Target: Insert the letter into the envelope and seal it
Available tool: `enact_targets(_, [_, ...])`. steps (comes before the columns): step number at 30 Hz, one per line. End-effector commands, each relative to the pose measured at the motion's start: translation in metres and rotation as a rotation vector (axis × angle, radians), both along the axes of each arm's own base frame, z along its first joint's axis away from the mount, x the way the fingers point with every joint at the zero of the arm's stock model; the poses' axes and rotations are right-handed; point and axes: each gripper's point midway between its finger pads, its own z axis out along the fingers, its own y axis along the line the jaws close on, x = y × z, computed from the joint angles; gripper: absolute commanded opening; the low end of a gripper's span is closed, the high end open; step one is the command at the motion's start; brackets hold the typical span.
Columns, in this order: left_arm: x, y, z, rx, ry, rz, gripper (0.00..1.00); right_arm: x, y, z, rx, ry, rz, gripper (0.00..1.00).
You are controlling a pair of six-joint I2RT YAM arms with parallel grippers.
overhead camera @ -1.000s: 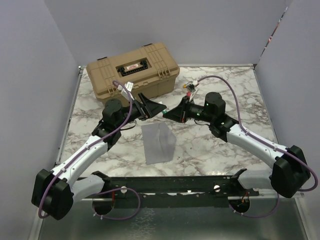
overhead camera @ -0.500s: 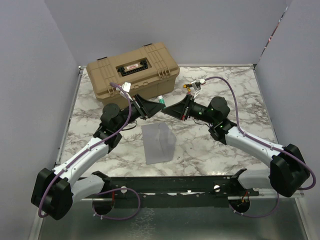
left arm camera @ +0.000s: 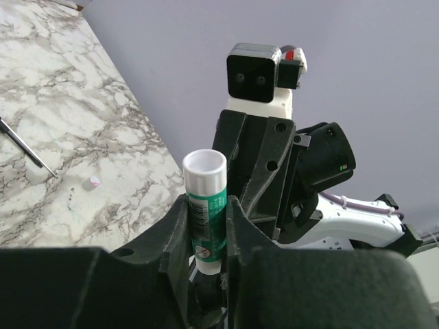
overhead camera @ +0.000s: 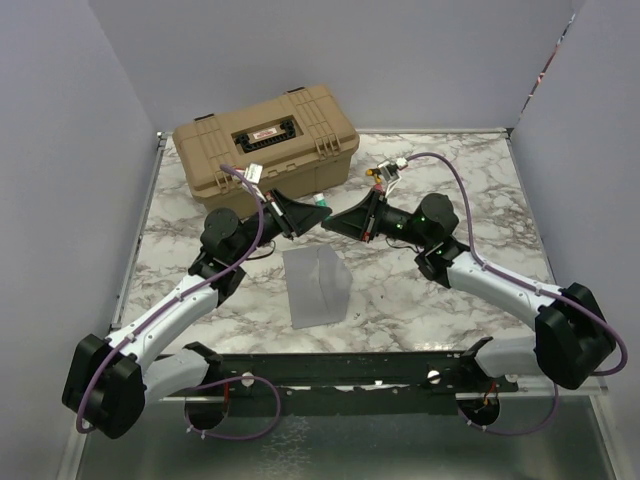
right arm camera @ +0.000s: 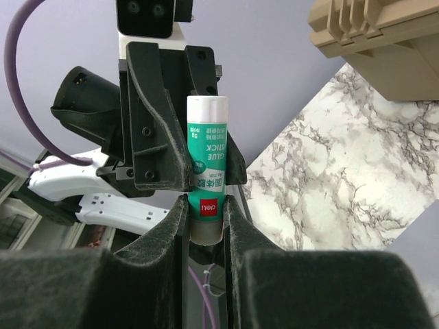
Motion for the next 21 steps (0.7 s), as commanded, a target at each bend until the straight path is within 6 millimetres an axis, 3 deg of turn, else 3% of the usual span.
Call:
enact_targets(1, [0.001,-0.002,-0.010,0.018,0.000,-0.004,0.03,-0.016,0.001,0.017,0.040,-0.048,0.072,0.01])
enact_targets(3, [0.001,-0.001,-0.011,0.024,-0.012,0.004,0.00,-0.015,-0.001,0.015,0.019,-0.043,0.054,0.03])
enact_targets(7, [0.000,0.001,-0.015,0.074,-0.080,0.014,0.00,-0.002,-0.013,-0.002,-0.136,-0.047,-0.067,0.55])
enact_targets(9, [-0.002,0.002,-0.019,0.116,-0.115,0.013,0.00,0.002,-0.025,-0.004,-0.221,-0.070,-0.141,0.68])
enact_targets(14, [-0.013,0.002,-0.021,0.206,-0.231,-0.033,0.00,0.008,-0.046,0.015,-0.322,-0.123,-0.246,0.71])
enact_targets(21, [-0.026,-0.003,-0.020,0.271,-0.333,-0.119,0.00,0.021,-0.025,0.042,-0.309,-0.141,-0.237,0.67])
